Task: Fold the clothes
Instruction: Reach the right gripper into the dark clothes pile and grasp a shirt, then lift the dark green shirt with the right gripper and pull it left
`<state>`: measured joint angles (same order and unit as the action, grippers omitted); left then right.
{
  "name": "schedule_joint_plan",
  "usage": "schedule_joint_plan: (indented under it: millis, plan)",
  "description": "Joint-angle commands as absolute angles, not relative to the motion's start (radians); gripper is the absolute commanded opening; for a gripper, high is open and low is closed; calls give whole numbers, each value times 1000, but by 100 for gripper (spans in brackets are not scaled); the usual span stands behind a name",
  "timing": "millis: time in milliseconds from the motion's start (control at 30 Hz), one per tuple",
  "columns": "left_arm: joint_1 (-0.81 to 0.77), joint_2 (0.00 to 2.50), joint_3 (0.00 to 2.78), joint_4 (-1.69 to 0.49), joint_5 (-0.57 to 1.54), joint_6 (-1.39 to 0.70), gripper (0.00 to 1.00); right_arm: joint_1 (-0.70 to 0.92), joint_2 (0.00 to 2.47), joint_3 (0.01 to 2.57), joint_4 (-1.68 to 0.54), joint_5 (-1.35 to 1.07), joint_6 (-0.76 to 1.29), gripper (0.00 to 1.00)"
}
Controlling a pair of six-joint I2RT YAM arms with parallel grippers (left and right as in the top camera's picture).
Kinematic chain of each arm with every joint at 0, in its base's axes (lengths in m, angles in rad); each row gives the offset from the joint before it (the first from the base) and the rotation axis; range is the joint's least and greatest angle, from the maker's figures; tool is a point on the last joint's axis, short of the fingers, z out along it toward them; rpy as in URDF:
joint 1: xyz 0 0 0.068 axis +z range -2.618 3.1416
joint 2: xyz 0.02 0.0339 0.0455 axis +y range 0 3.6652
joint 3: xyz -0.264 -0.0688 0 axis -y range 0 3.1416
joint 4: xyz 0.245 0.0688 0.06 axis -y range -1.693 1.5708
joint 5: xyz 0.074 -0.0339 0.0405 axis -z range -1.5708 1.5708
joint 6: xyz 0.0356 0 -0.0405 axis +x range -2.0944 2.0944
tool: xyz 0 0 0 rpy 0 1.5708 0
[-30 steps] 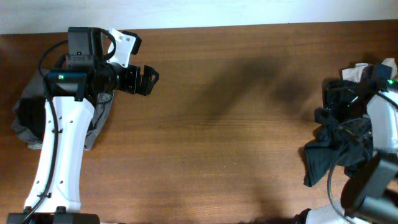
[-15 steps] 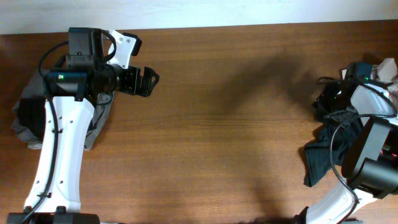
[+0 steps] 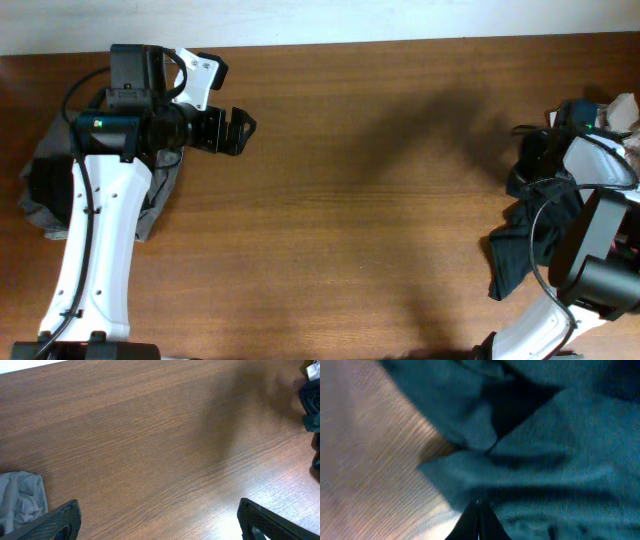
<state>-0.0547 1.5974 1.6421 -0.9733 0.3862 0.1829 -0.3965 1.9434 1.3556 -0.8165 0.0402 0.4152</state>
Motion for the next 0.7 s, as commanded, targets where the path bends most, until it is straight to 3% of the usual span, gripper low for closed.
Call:
schedule_joint_plan:
  millis: [0, 200, 233, 367, 433, 533, 667]
  plan:
    - [-56, 1600, 1663, -974, 396, 196, 99, -347, 1772, 1377, -819, 52, 424, 4]
    - [-56, 1600, 1663, -978, 396, 196, 99, -301, 1659, 1377, -868, 226, 424, 5]
    - [-56, 1600, 1663, -981, 396, 196, 99, -303, 1668, 1373, -877, 241, 424, 11]
    - [-56, 1600, 1663, -982, 396, 196, 99, -314, 1734, 1341, -873, 240, 426, 65]
    - [-56, 1600, 1663, -982, 396, 196, 99, -315, 1782, 1324, -858, 241, 429, 78]
    - [-56, 1601, 1663, -982, 396, 196, 99, -315, 1876, 1319, -844, 241, 433, 86]
    - [-56, 1600, 1663, -982, 396, 196, 99, -319, 1956, 1319, -817, 244, 462, 87]
